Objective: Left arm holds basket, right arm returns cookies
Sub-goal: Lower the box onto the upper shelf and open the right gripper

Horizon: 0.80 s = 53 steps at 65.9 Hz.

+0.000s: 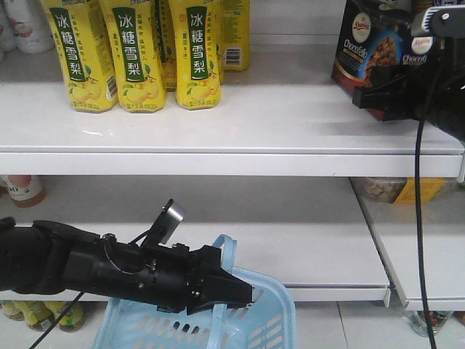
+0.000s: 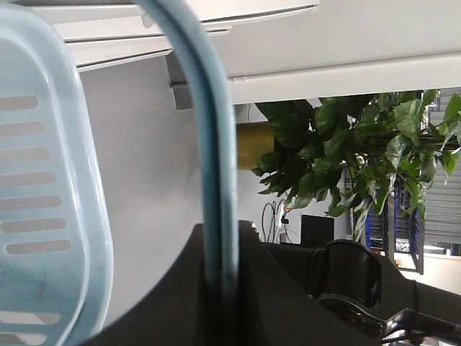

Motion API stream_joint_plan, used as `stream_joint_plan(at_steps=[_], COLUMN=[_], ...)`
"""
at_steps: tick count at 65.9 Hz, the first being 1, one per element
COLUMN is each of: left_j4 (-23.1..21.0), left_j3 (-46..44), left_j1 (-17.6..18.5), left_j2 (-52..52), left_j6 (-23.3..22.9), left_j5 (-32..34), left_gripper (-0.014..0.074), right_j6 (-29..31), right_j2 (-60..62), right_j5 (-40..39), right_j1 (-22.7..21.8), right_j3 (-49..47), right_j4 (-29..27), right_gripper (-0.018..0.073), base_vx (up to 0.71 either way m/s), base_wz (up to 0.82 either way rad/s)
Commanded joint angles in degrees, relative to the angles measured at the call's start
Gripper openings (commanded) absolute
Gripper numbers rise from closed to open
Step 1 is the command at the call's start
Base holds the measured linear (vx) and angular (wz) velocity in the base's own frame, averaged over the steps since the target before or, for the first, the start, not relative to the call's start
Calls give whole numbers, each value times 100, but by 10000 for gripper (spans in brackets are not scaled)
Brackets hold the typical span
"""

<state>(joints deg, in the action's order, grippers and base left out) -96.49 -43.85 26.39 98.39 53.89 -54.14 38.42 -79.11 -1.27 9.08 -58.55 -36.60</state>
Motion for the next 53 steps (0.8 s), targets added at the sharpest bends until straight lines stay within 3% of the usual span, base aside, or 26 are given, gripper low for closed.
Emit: stream_joint_plan(at_steps=[1,11,35,53], left_j4=[-281,-287,-287,-287], left_j3=[-151,-151,-151,-151], left_j1=[2,2,2,2], left_j2=[-297,-297,-297,-297], left_j6=[204,204,204,204], left_j5=[-271,-271,-271,-271], left_gripper=[-6,-6,-6,-6], right_j6=[111,111,83,83], right_j2=[12,-13,395,1182], right_j5=[-43,241,571,1127], right_j1=[-14,-14,-14,-14], right_j3=[-202,-206,-372,-372], right_j4=[43,43,4,-129], right_gripper=[246,288,566,582], base_vx=[0,0,0,0], base_wz=[0,0,0,0])
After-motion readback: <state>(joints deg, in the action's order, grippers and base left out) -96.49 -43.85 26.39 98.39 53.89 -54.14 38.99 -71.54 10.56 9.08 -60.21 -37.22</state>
